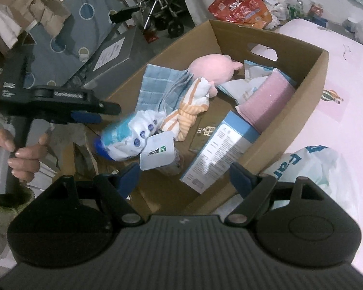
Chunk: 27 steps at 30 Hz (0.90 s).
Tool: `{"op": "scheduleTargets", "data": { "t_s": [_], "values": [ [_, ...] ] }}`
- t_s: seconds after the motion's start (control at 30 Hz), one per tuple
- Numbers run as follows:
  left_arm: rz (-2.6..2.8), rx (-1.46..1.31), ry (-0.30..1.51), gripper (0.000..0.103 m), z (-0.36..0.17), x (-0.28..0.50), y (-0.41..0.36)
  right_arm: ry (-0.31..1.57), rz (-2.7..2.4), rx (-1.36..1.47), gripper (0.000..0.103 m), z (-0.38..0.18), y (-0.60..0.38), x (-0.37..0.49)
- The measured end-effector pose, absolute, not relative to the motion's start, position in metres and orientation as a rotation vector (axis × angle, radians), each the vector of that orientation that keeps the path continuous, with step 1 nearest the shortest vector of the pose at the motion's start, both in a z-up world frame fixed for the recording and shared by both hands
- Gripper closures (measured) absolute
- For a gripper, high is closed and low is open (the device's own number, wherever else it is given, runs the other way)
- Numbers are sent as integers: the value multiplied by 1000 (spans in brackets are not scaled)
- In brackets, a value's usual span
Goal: Organize soft objects
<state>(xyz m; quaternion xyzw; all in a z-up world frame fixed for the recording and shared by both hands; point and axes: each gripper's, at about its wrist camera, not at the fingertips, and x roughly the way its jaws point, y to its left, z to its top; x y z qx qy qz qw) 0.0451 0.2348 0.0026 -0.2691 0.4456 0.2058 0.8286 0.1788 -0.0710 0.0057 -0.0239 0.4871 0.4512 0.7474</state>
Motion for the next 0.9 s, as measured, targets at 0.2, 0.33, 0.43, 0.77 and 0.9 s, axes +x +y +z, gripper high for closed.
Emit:
{"op": "scheduleTargets", "data": {
  "t_s": [0.2, 0.33, 0.43, 0.77, 0.9],
  "values": [
    [420, -588, 914, 26, 13, 33, 237, 1069, 989, -36, 22, 4, -65, 180],
    [402, -594, 881, 24, 16, 21, 239, 1068, 1004, 2, 22, 7, -58, 180],
    [400, -608, 821, 20, 19, 6, 241, 1090, 1051, 99, 22, 11, -46, 186],
    [472, -615, 640, 14, 12, -55, 244, 1243, 1128, 27, 22, -16, 78, 203],
    [489, -623, 629, 14, 3, -73, 252, 1290, 1086, -144, 23, -35, 125, 204]
  ]
}}
